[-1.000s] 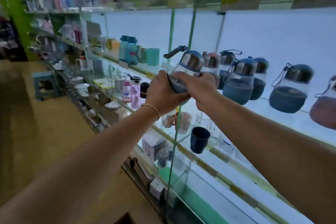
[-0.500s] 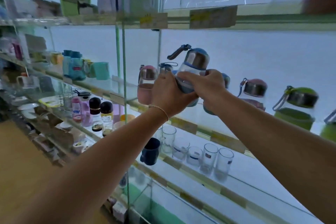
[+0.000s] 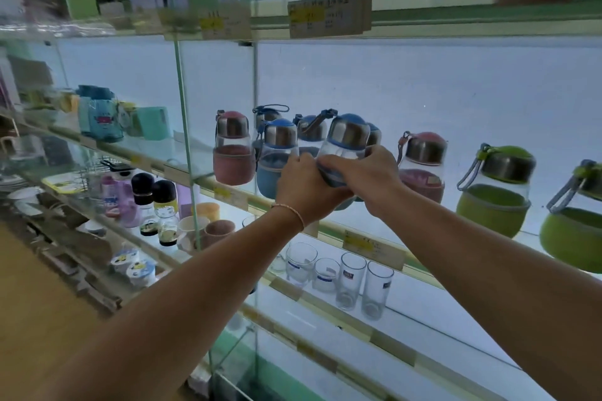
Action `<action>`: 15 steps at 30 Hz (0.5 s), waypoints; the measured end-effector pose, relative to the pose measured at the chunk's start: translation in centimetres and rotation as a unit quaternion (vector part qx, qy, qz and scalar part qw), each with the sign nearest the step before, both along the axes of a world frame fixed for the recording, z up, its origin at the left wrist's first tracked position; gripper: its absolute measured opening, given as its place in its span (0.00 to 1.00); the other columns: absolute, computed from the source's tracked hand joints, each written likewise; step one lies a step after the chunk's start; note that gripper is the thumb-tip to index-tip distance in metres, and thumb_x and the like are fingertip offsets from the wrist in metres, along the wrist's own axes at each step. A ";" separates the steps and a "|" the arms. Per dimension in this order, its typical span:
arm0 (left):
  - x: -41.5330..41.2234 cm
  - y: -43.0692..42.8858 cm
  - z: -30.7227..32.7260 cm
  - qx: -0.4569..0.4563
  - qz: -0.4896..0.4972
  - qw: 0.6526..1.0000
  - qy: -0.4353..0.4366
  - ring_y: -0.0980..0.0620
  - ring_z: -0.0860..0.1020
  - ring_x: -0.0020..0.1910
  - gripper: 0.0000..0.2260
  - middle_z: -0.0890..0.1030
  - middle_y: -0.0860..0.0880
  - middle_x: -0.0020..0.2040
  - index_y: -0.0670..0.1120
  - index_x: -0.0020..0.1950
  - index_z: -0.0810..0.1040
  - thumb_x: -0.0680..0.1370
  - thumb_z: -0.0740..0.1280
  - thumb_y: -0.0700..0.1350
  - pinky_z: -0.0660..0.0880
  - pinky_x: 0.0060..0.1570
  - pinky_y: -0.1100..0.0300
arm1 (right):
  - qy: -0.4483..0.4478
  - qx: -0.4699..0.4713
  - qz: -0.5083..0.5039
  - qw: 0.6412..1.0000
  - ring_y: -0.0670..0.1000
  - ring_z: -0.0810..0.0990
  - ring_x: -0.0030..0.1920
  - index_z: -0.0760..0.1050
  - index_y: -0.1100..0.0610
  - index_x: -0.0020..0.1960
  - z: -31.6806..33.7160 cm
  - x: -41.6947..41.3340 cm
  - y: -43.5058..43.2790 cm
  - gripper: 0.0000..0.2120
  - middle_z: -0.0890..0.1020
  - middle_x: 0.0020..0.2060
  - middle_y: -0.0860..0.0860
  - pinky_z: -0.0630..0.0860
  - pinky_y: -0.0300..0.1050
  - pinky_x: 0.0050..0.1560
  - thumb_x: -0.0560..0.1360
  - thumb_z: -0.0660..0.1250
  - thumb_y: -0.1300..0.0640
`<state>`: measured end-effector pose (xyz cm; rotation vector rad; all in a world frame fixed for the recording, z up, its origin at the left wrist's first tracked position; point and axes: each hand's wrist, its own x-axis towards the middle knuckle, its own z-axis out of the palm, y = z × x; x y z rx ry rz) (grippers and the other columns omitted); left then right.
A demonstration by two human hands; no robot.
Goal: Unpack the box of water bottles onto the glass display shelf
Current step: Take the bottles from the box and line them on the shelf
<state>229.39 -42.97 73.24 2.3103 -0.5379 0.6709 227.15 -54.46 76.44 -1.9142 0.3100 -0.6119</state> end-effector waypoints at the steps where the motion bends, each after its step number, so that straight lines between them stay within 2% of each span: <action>1: 0.3 -0.1 -0.4 -0.006 0.003 1.000 0.011 0.47 0.72 0.56 0.39 0.77 0.47 0.49 0.46 0.54 0.79 0.57 0.62 0.75 0.75 0.54 0.52 | 0.003 -0.005 0.001 1.000 0.51 0.82 0.48 0.76 0.54 0.57 -0.3 0.1 -0.1 0.38 0.82 0.48 0.48 0.82 0.53 0.52 0.53 0.81 0.38; 5: 1.6 -0.4 -1.9 -0.005 0.031 0.999 0.030 0.53 0.77 0.42 0.34 0.79 0.51 0.40 0.51 0.45 0.80 0.57 0.62 0.78 0.79 0.46 0.53 | 0.003 -0.019 0.010 1.000 0.50 0.82 0.47 0.77 0.53 0.55 -1.5 0.5 -0.2 0.33 0.83 0.46 0.48 0.82 0.51 0.53 0.54 0.81 0.41; 7: 2.3 -0.5 -2.7 -0.013 0.040 0.998 0.042 0.56 0.79 0.39 0.34 0.80 0.50 0.38 0.52 0.44 0.81 0.56 0.63 0.79 0.80 0.42 0.54 | 0.004 -0.030 0.009 0.999 0.50 0.82 0.46 0.77 0.52 0.53 -1.9 0.7 -0.1 0.32 0.83 0.46 0.49 0.82 0.50 0.52 0.54 0.81 0.41; 11: 3.5 -0.3 -3.5 -0.022 0.033 0.997 0.060 0.59 0.80 0.38 0.35 0.81 0.53 0.39 0.55 0.46 0.80 0.55 0.62 0.81 0.81 0.40 0.56 | 0.007 -0.081 -0.010 0.997 0.52 0.81 0.50 0.75 0.52 0.55 -2.2 1.1 0.4 0.42 0.81 0.51 0.51 0.81 0.52 0.53 0.46 0.73 0.31; 15: 3.3 0.2 -2.9 -0.020 0.018 0.997 0.076 0.53 0.80 0.39 0.32 0.80 0.51 0.39 0.49 0.44 0.78 0.56 0.66 0.74 0.81 0.40 0.53 | 0.020 -0.112 -0.016 0.993 0.54 0.79 0.54 0.74 0.53 0.59 -2.3 1.3 0.6 0.46 0.79 0.54 0.52 0.80 0.53 0.56 0.47 0.71 0.29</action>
